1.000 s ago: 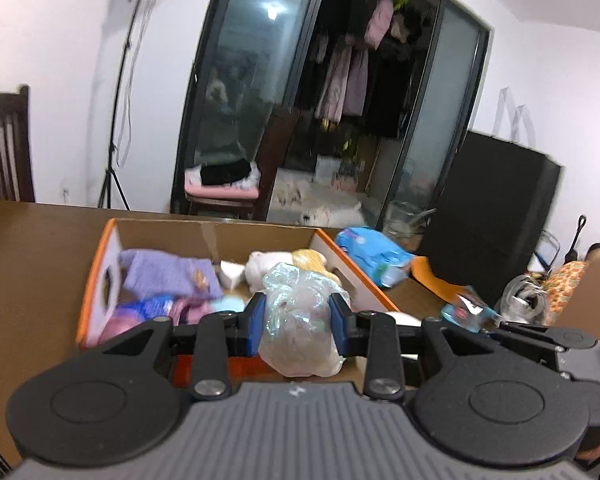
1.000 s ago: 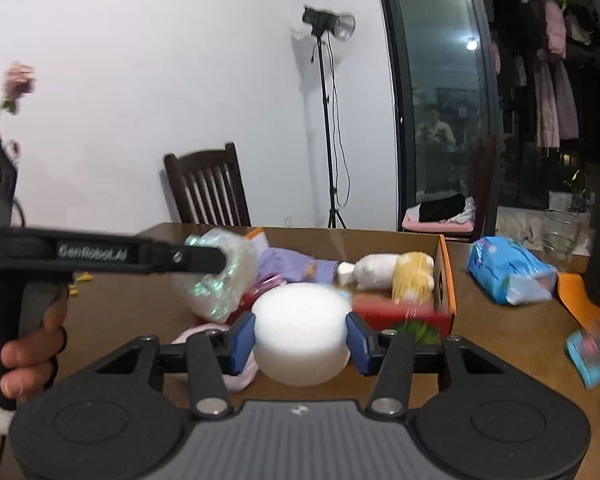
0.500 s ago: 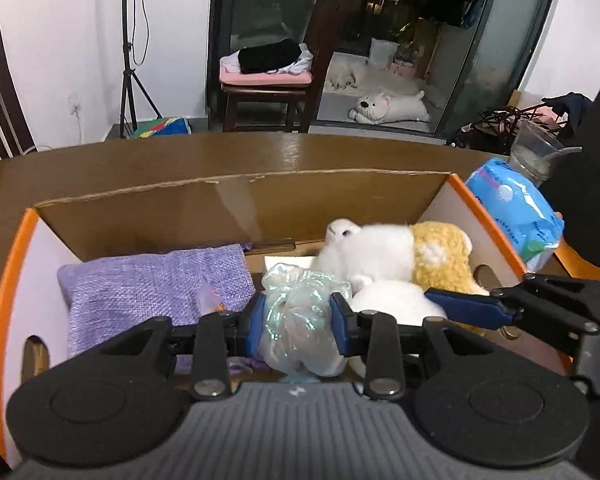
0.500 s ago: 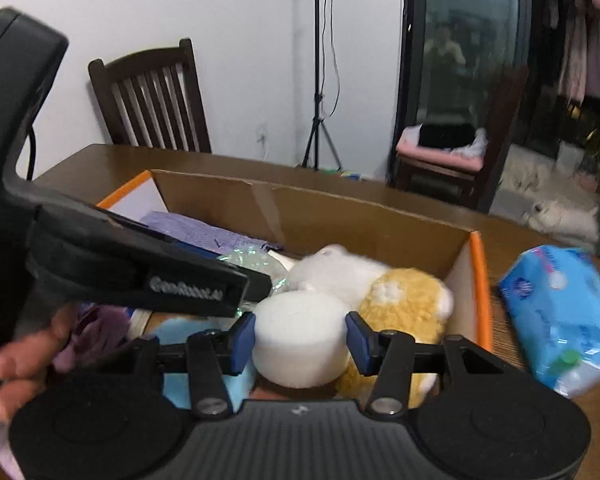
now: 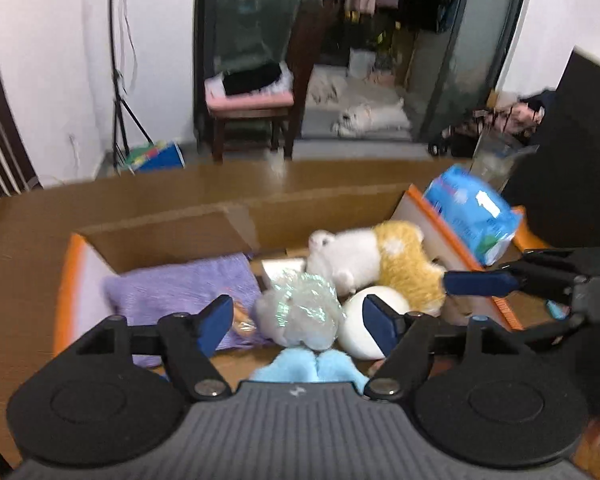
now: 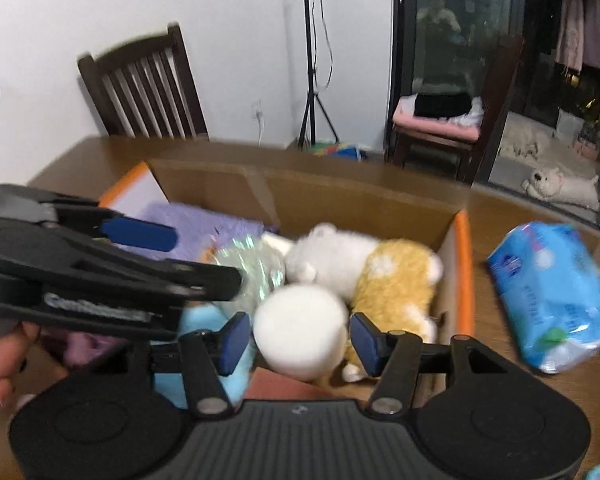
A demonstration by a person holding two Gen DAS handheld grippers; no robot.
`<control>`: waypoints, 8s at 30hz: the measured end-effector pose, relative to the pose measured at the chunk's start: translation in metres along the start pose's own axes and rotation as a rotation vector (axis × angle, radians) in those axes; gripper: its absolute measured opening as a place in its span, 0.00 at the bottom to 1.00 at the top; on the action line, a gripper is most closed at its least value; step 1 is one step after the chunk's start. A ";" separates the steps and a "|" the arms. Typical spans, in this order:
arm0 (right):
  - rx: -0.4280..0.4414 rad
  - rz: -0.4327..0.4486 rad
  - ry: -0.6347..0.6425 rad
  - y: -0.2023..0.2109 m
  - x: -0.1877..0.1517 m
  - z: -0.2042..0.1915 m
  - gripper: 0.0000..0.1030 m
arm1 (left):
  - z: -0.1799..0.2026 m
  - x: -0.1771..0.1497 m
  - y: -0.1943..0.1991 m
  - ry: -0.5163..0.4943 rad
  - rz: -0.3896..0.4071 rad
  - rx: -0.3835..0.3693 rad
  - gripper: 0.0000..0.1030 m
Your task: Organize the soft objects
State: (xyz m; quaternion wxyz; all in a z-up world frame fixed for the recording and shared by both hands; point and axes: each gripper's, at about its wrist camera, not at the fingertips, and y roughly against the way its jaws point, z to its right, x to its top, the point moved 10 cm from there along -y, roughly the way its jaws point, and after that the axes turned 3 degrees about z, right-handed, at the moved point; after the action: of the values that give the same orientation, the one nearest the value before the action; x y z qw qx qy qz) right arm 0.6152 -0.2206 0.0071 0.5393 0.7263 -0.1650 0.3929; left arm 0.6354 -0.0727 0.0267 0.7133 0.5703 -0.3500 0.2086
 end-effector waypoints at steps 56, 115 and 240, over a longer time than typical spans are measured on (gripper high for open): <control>0.192 0.205 -0.152 0.088 -0.136 -0.132 0.71 | -0.062 -0.192 0.123 0.356 0.196 -0.009 0.60; 0.197 0.436 -0.058 0.228 -0.146 -0.132 0.17 | 0.069 -0.169 0.244 0.095 0.419 -0.245 0.25; -0.147 0.520 -0.141 0.333 -0.329 -0.182 0.99 | 0.063 -0.365 0.377 0.004 0.568 0.270 1.00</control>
State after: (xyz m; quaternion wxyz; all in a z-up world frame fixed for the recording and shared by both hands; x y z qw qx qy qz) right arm 0.1130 -0.2365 -0.0016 0.4590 0.6440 -0.4110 0.4534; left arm 0.1123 0.0031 0.0163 0.5449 0.5389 -0.4632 0.4452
